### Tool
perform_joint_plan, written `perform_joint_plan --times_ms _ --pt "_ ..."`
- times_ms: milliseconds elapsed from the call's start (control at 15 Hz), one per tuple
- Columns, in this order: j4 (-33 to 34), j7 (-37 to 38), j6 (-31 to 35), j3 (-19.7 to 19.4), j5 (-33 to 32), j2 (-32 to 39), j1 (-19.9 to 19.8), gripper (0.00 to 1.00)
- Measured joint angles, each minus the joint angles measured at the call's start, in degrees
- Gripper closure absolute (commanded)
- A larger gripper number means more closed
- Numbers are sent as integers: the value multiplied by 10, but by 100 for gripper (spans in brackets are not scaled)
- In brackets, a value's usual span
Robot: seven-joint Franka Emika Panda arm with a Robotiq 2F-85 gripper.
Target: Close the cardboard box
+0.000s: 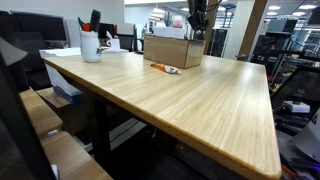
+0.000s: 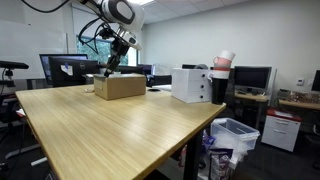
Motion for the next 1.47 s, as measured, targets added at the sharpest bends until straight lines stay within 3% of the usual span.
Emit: perform_joint_plan --times_ms 467,533,733,1200,1467 --pt "0 0 -8 1 21 3 0 97" --pt "0 0 -8 2 23 3 0 72" --pt "0 -1 -4 6 26 2 1 68" --pt "2 -28 46 16 23 -10 12 32" --pt "7 -86 83 24 10 -16 18 6"
